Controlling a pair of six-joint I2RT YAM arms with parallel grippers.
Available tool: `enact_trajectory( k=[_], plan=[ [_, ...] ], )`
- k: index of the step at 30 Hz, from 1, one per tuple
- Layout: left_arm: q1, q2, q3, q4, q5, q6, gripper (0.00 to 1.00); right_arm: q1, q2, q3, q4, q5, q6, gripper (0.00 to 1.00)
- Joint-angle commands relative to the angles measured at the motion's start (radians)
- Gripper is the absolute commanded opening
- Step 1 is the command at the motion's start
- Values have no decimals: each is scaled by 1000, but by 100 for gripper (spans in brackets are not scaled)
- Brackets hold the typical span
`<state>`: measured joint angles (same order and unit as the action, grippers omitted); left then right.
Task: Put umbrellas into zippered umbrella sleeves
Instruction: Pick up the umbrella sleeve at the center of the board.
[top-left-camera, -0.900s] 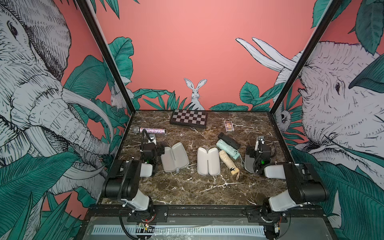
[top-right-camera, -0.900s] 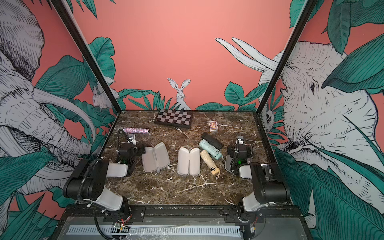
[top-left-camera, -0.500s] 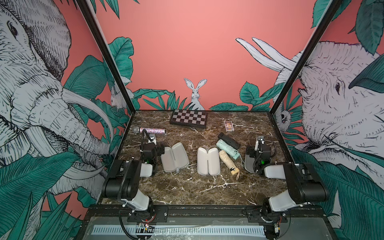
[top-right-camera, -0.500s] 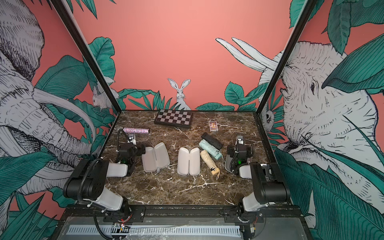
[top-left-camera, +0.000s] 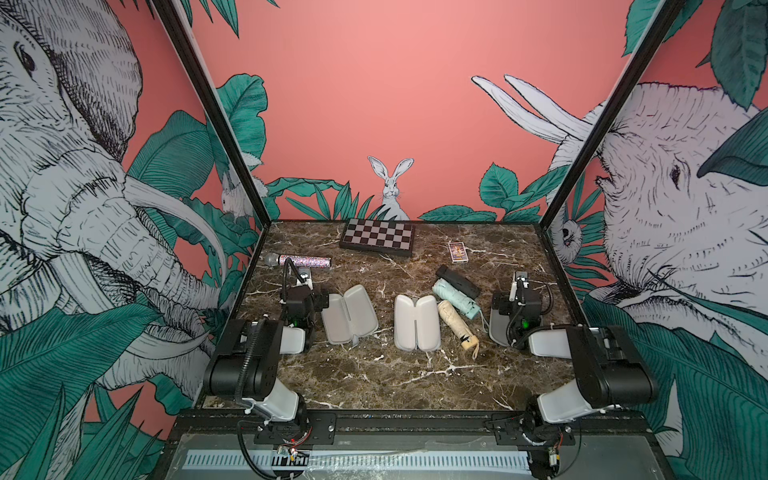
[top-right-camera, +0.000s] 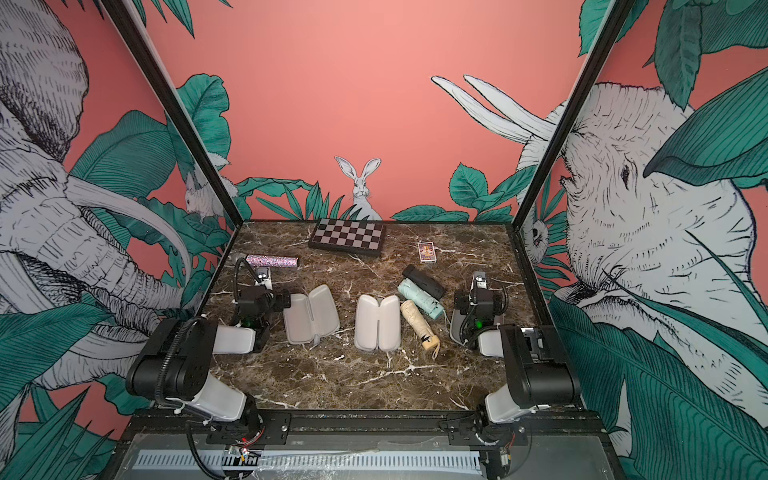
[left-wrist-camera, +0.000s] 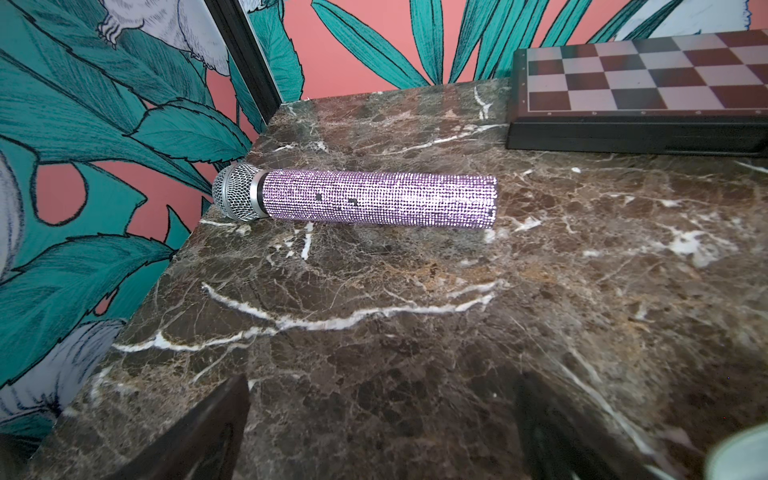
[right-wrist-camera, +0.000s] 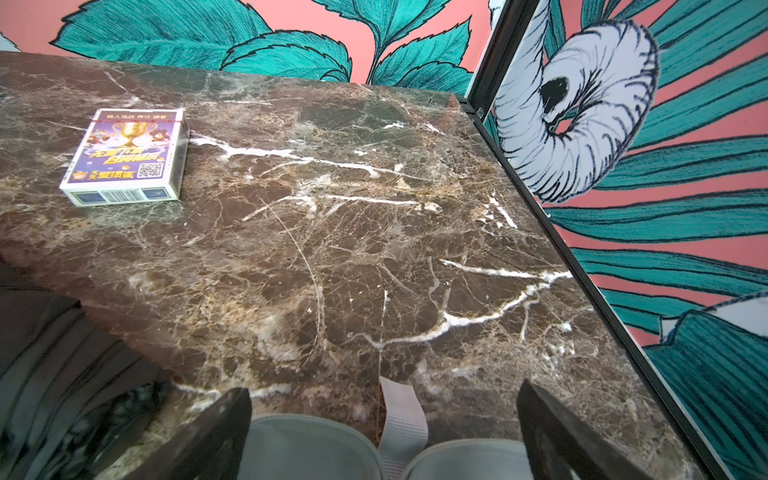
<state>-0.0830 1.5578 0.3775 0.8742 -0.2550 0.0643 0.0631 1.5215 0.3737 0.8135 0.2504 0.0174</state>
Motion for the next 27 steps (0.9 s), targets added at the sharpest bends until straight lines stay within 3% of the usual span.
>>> enact_trajectory(
  k=[1,2,4,9,14,15,18,20,21,23,27],
  plan=[
    [-4,-3,10,49,-10,17,100,-5,5,16,68,1,-8,99],
    [-7,-8,1,82,-24,30,100,-1,-14,14,78,12,-14,99],
    [-21,-91,3,-5,-26,40,100,8,-180,65,-179,24,-13,99],
    [-109,-304,95,-348,-262,-9,100,25,-433,203,-628,113,174,99],
    [-141,-443,251,-764,-298,-177,100,185,-470,412,-1117,355,351,99],
    [-141,-453,303,-869,-296,-219,100,207,-452,464,-1207,339,380,99],
    [-140,-447,455,-1137,-244,-357,100,197,-417,538,-1282,82,532,99],
    [-130,-435,533,-1270,-175,-451,100,139,-411,503,-1144,-268,559,99],
    [-111,-433,551,-1284,-60,-427,99,135,-410,489,-1092,-331,588,99],
    [-87,-430,585,-1339,57,-413,91,154,-393,512,-1108,-331,617,97],
    [-85,-422,638,-1525,80,-417,84,255,-321,627,-1270,-218,607,93]
  ],
)
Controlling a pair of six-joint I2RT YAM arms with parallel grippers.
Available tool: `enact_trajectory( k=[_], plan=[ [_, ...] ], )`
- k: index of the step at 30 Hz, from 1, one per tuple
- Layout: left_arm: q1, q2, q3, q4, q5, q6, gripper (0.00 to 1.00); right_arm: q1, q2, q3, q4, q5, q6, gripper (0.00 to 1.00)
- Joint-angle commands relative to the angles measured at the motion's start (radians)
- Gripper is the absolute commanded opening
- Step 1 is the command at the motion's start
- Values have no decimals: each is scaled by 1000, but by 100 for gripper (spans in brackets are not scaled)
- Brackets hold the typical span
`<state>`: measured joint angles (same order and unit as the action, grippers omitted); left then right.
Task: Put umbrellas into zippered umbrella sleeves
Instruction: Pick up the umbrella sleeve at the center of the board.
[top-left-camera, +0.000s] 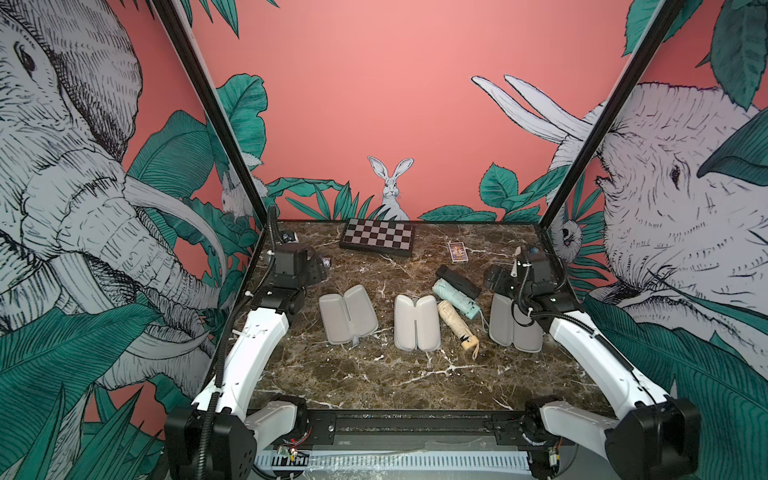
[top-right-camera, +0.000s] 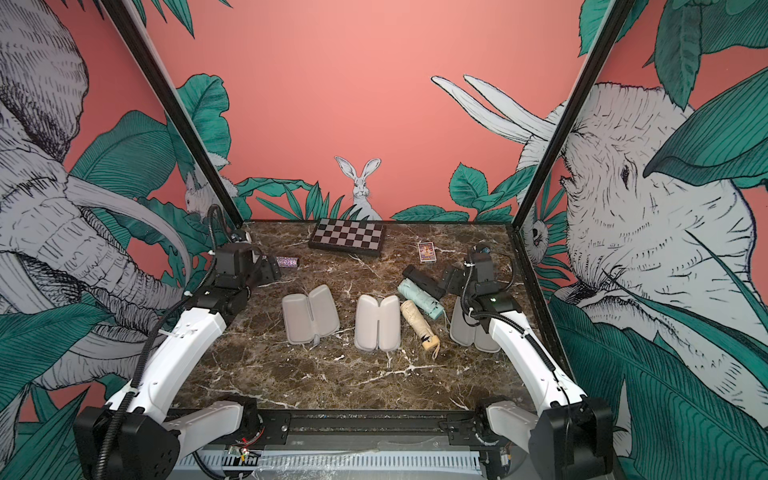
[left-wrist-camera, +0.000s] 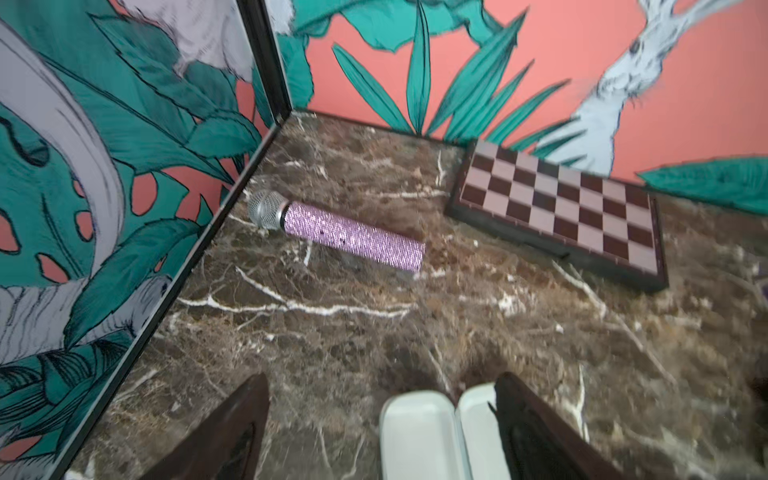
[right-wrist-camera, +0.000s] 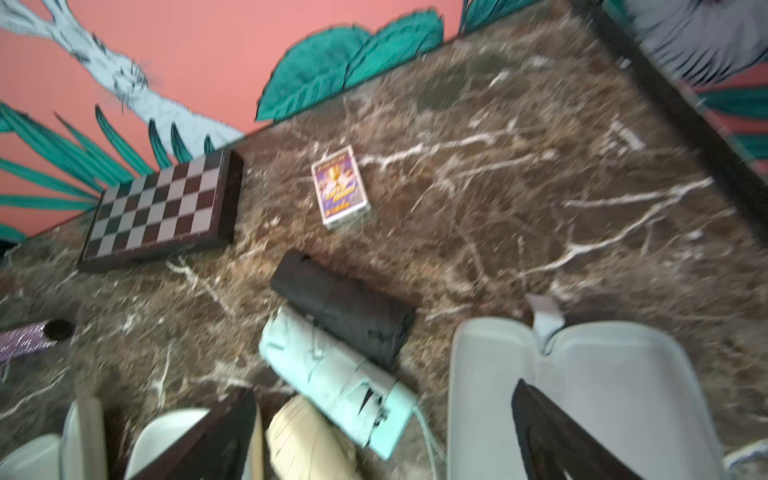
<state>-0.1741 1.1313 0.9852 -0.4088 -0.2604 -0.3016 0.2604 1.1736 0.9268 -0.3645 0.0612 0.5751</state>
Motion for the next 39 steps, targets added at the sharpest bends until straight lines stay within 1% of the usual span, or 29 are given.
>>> enact_trajectory(
  k=[1,4,6,8,10,13,15,17,20,21,22,24,26,29,31,33,35,39],
  plan=[
    [8,12,32,-290,82,-69,84,92,53,98,-122,-7,51,92],
    [25,36,1,-378,99,-111,84,211,140,170,-171,28,40,89],
    [59,38,-49,-372,144,-143,85,295,204,220,-192,63,29,88],
    [98,30,-98,-320,238,-179,83,366,273,276,-214,95,17,87],
    [99,26,-144,-243,318,-208,82,425,353,343,-247,104,3,85],
    [101,52,-176,-209,373,-223,78,508,441,424,-290,127,-14,85],
    [101,55,-209,-176,398,-227,76,540,477,437,-319,172,-20,83],
    [101,49,-260,-126,409,-245,74,535,475,415,-341,190,-15,79],
    [100,55,-336,-28,452,-278,72,473,434,329,-342,157,-44,64],
    [99,61,-355,2,474,-288,70,446,393,305,-356,143,-65,58],
    [97,66,-367,25,487,-292,69,421,372,280,-380,137,-91,54],
    [92,75,-377,42,487,-285,67,380,344,240,-432,118,-139,52],
    [85,80,-385,50,482,-276,65,357,321,201,-482,123,-170,52],
    [81,81,-403,73,483,-275,62,349,299,147,-492,115,-200,60],
    [79,89,-413,90,479,-276,56,346,311,132,-499,121,-208,65],
    [78,102,-410,92,467,-264,49,346,330,121,-467,107,-216,67],
    [80,117,-394,82,457,-253,44,346,358,132,-452,96,-222,67],
    [79,136,-372,65,434,-237,33,345,452,142,-397,23,-223,67]
  ],
)
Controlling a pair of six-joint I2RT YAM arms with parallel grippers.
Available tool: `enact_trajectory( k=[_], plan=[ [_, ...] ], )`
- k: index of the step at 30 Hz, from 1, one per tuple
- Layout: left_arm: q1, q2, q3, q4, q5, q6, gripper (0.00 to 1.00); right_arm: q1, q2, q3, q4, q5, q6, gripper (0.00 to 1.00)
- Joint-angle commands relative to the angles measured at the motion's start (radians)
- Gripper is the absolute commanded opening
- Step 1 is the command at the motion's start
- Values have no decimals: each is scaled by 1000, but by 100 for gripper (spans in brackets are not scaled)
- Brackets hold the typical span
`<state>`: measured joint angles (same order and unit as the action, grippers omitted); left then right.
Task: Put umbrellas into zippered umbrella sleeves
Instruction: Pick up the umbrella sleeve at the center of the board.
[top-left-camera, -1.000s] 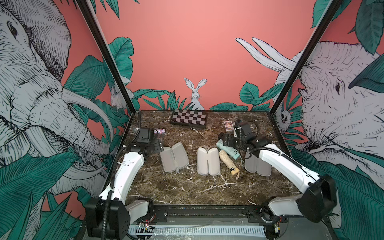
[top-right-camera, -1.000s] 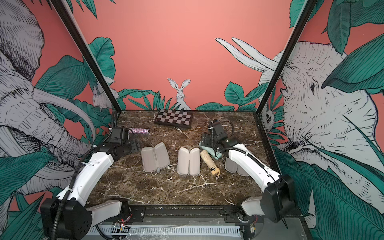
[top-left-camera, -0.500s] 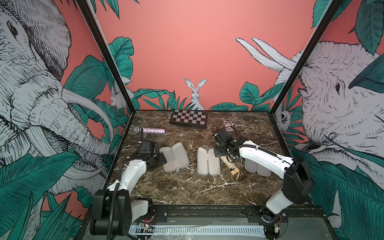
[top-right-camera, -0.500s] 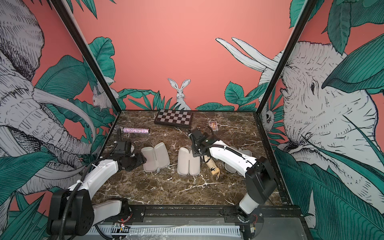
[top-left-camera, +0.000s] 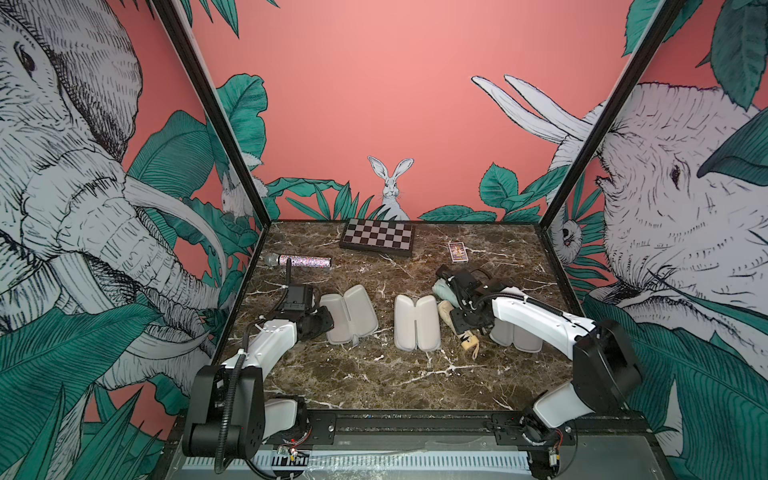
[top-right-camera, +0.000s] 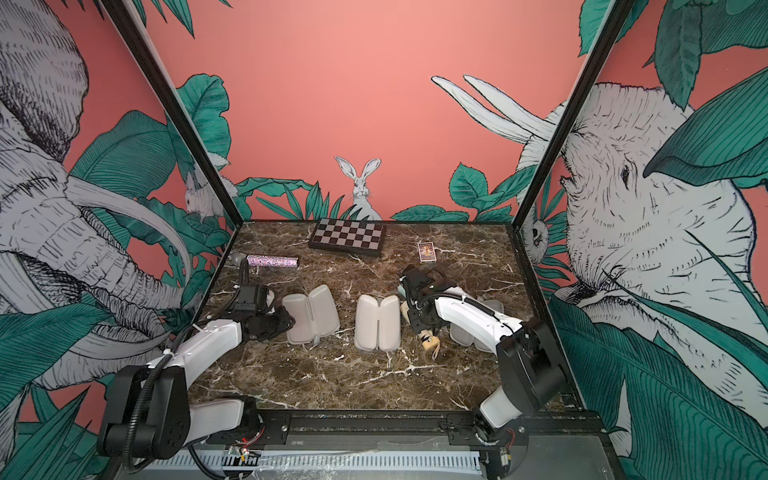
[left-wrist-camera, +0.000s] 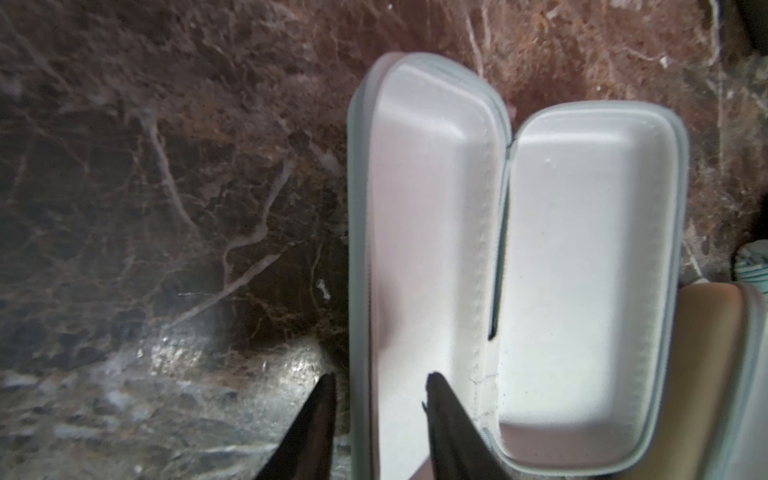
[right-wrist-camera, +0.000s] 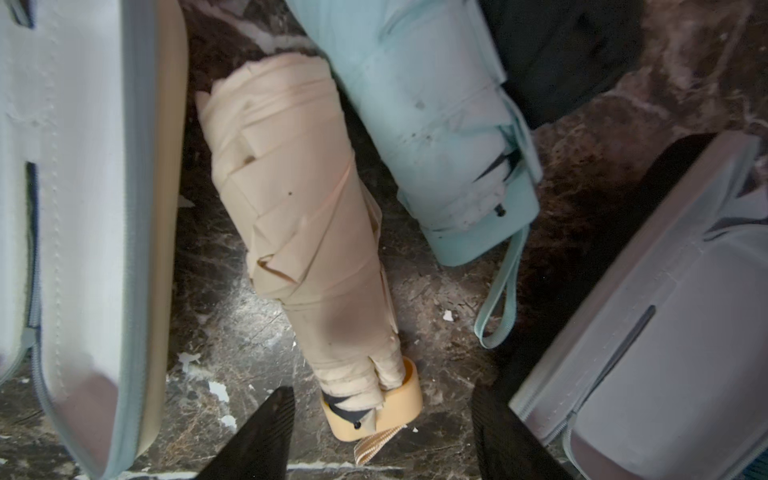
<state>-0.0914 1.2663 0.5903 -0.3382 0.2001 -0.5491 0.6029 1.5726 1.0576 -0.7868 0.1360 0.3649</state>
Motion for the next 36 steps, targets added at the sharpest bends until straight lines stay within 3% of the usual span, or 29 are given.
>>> enact_trajectory(
  k=[1,4,6,11,16,19,24,28,32,36],
  plan=[
    [-4,-2,23,-12,-36,12,31,2,73,10,38,-60,-4,66],
    [-3,-13,27,-46,-65,3,27,3,97,18,68,-156,5,54],
    [-3,-20,27,-66,-71,2,21,-1,71,28,70,-174,5,51],
    [-3,-36,28,-88,-71,7,16,-113,36,78,47,-102,-24,52],
    [-3,-31,33,-96,-57,24,13,-123,89,168,-48,49,-89,56],
    [-3,-38,22,-76,-26,24,12,-133,95,205,-27,73,-110,59],
    [-3,-45,13,-59,4,17,10,-134,156,318,-57,-43,-113,56],
    [-2,-20,15,-56,17,24,9,-132,119,219,16,-132,-46,56],
    [-1,25,17,-1,157,-25,6,-130,65,143,48,-189,12,58],
    [7,113,112,-9,484,-125,1,-131,36,94,65,-168,42,59]
  ],
)
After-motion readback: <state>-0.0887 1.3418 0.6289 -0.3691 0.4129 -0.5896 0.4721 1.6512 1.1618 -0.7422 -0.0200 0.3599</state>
